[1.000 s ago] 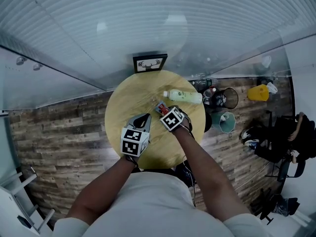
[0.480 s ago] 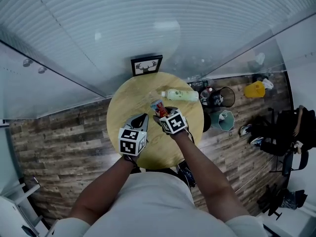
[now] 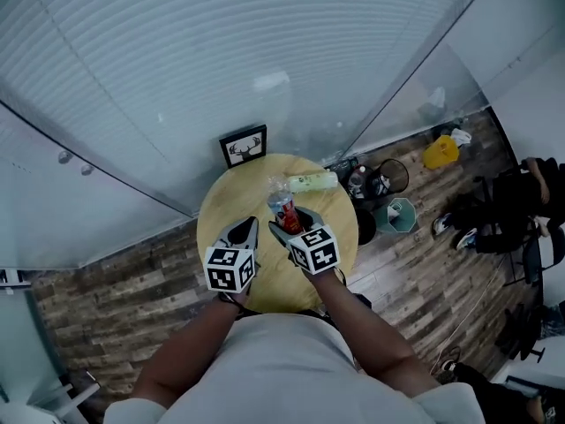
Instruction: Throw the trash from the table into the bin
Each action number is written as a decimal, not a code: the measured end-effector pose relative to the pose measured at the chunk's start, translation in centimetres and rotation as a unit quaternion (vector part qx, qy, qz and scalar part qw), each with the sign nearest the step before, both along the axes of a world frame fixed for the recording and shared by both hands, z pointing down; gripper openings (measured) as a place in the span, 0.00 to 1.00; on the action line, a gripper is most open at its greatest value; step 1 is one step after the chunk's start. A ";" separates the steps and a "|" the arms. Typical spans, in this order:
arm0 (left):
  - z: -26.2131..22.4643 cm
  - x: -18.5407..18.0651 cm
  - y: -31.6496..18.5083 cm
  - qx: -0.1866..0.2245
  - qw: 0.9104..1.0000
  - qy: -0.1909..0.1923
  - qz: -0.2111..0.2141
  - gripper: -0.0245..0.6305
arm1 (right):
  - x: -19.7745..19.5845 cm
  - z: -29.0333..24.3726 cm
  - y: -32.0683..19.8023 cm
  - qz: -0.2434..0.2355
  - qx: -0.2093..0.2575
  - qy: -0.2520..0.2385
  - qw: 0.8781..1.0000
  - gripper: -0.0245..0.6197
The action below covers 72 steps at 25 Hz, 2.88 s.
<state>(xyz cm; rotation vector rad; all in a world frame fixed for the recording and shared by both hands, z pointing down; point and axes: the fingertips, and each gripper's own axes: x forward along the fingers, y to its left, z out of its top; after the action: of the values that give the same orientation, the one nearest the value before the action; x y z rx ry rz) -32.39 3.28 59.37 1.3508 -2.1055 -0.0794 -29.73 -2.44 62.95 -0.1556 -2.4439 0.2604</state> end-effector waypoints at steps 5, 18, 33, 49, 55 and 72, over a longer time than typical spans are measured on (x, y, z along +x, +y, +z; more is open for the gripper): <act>-3.6 0.6 -0.9 0.034 0.999 -0.023 0.028 0.05 | 0.9 -6.7 -0.4 0.071 0.015 -0.108 0.991 0.50; -3.7 6.3 -5.2 0.058 0.983 -0.018 0.172 0.05 | 9.3 -7.6 -2.4 0.208 0.051 -0.134 0.968 0.50; -6.6 26.0 -11.8 0.045 0.951 -0.036 0.303 0.05 | 29.4 -10.4 -7.2 0.325 0.063 -0.143 0.933 0.50; -2.9 52.8 -19.8 0.024 0.894 -0.020 0.448 0.05 | 57.1 -4.9 -12.2 0.450 0.072 -0.100 0.884 0.50; -1.1 57.3 -20.4 0.012 0.870 -0.024 0.493 0.05 | 61.6 -2.1 -11.7 0.483 0.073 -0.089 0.868 0.50; 0.5 59.5 -20.6 -0.008 0.860 -0.025 0.509 0.05 | 65.7 3.4 -11.1 0.511 0.029 -0.058 0.857 0.51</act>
<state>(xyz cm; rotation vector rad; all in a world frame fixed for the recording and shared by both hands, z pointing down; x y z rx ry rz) 27.09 -17.33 59.87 2.2796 -1.1705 0.4131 36.01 -13.49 66.32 1.2175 -2.4133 0.6358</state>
